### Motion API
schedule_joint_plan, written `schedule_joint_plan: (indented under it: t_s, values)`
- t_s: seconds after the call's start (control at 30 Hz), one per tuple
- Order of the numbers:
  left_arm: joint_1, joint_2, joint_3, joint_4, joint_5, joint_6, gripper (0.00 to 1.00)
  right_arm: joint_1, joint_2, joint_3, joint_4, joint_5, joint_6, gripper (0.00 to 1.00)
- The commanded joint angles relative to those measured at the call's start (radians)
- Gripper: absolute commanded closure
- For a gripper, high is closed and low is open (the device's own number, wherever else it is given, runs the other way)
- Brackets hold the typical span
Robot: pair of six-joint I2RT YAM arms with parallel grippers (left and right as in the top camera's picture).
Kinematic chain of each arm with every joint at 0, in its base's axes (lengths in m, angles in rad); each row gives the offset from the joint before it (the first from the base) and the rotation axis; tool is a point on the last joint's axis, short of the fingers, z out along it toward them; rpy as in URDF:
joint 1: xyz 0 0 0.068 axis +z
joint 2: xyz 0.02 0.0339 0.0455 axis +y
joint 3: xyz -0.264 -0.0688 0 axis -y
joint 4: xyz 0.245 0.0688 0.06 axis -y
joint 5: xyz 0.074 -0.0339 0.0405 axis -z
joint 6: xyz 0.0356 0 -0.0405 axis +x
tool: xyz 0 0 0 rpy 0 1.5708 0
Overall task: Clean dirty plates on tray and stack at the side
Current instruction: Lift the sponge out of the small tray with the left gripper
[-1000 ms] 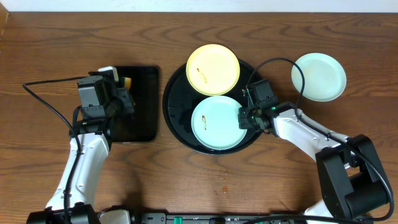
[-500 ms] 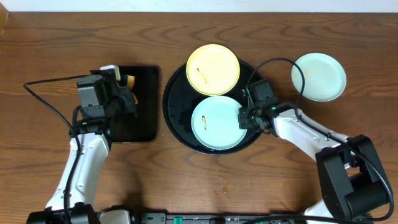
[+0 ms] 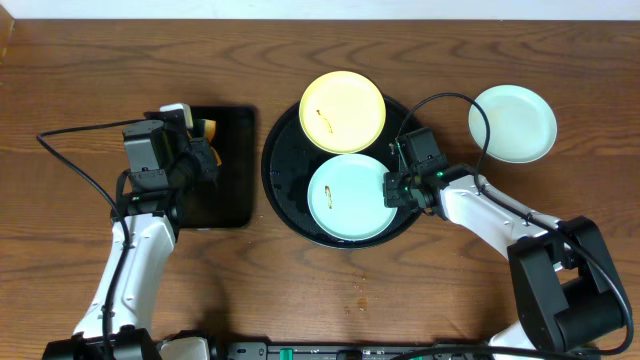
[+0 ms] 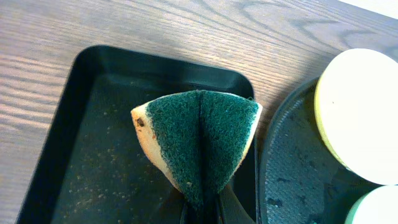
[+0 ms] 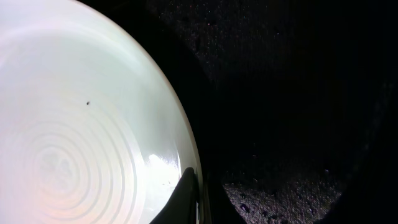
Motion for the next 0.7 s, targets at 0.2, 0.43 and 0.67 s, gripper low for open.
schedule_joint_plan:
  t_s: [0.2,0.43,0.67]
  values:
    - [-0.001,-0.019,0.020,-0.019,-0.010,0.024,0.93,-0.004,0.008,-0.016,0.003,0.023,-0.008,0.99]
    - [0.001,-0.020,0.020,0.023,-0.013,0.007,0.92,-0.003,0.008,-0.016,0.004,0.023,-0.008,0.99]
    - [0.001,-0.047,0.020,0.186,-0.006,0.006,0.92,-0.003,0.008,-0.016,0.004,0.023,-0.008,0.99]
